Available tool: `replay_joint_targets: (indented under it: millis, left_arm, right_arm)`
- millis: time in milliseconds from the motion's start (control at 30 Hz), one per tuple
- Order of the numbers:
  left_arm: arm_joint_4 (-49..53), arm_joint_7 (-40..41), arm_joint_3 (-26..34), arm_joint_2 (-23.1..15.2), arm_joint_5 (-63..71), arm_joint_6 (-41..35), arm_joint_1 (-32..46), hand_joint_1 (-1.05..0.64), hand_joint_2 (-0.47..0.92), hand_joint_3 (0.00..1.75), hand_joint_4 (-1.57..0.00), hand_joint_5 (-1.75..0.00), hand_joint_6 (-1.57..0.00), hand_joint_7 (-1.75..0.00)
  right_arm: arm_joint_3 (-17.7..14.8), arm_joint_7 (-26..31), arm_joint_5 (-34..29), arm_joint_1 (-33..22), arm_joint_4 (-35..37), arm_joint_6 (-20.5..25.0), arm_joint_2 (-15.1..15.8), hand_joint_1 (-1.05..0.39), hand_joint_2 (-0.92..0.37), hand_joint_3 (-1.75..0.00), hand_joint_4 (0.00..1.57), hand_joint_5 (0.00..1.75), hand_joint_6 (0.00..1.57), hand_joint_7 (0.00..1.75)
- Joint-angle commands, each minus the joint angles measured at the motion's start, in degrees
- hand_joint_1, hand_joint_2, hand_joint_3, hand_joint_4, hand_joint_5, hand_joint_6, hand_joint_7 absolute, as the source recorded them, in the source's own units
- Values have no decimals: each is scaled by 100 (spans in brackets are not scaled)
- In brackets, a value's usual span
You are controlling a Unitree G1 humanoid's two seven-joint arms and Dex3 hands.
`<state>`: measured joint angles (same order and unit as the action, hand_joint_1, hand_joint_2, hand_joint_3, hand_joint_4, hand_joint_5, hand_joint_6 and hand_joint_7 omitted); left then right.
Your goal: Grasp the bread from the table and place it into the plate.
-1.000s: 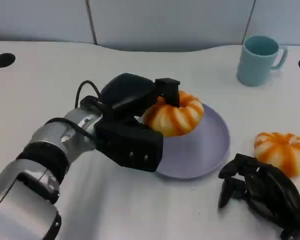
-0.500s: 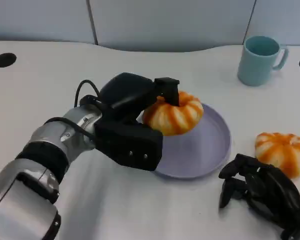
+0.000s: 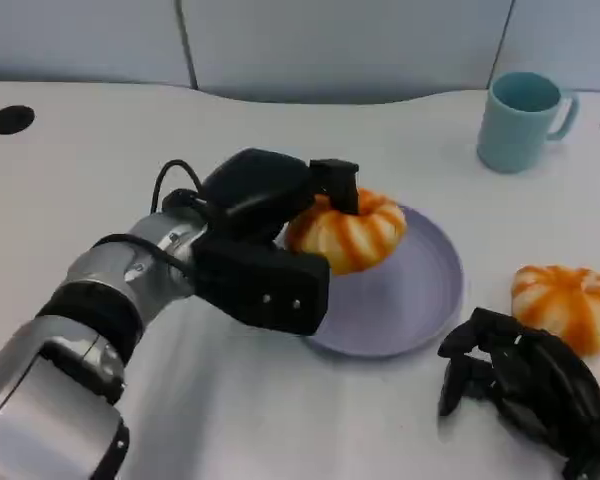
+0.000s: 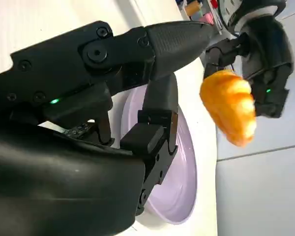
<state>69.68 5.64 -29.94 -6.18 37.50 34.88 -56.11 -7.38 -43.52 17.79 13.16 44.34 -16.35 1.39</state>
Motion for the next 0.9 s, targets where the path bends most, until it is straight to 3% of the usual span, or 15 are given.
replay_joint_targets:
  millis: [33, 900]
  left_arm:
    - [67, -289, 73, 55, -116, -101, -136, -26, 45, 134, -92, -175, -80, -175]
    - [152, -716, 41, 170, -196, -440, -33, -27, 51, 132, -93, -175, -81, -175]
  right_arm:
    - [32, 92, -50, -171, 11, 122, 5, -50, -92, -21, 68, 156, 72, 111]
    - [144, 223, -143, -275, -195, 141, 45, -51, -92, -23, 67, 158, 72, 113]
